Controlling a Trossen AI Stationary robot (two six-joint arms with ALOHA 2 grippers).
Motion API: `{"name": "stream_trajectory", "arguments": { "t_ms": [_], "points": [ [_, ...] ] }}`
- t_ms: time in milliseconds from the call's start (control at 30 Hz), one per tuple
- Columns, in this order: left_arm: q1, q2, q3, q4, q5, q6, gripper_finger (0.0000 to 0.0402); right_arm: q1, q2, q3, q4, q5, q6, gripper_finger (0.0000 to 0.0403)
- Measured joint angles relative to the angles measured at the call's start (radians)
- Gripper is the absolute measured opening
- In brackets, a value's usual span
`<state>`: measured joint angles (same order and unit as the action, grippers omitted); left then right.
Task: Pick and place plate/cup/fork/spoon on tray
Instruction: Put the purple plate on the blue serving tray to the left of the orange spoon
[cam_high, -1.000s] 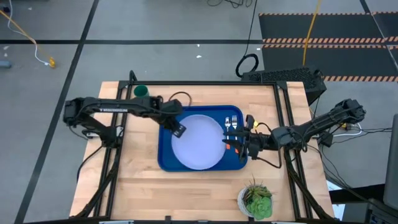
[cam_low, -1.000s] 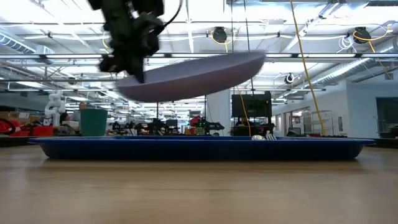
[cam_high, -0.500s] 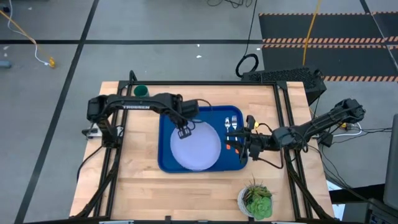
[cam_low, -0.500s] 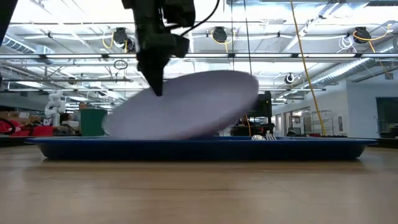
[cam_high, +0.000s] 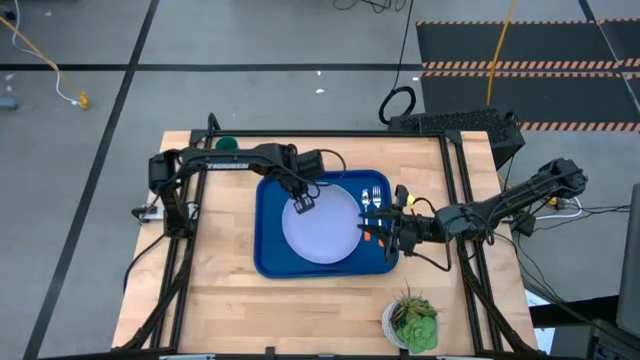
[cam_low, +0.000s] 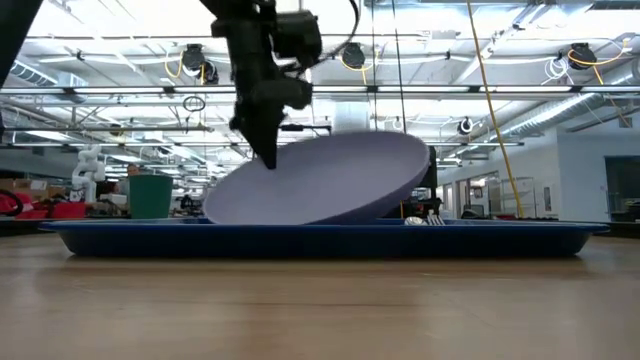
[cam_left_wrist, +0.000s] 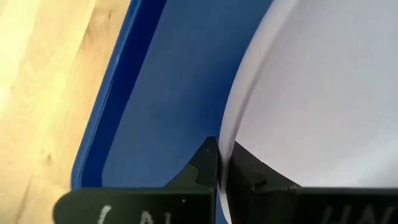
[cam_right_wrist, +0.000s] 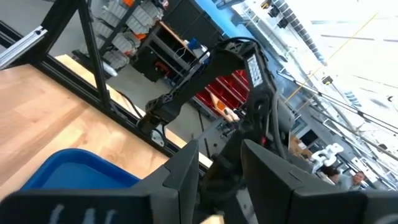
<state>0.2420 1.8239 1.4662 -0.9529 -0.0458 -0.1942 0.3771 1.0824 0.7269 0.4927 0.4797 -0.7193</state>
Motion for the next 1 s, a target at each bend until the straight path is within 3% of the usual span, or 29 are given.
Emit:
{"name": "stream_trajectory", "arguments": {
  "t_ms": [367,1000],
  "points": [
    [0.005,0.09,-0.002,0.03,-0.014,-0.018,0.0053,0.018,0.0,0.0,-0.005,0.025,0.0,0.0116],
    [0.0,0.088,-0.002,0.042,-0.035,0.006,0.006,0.018,0.0,0.0,-0.012,0.048,-0.003,0.0116]
  ]
}}
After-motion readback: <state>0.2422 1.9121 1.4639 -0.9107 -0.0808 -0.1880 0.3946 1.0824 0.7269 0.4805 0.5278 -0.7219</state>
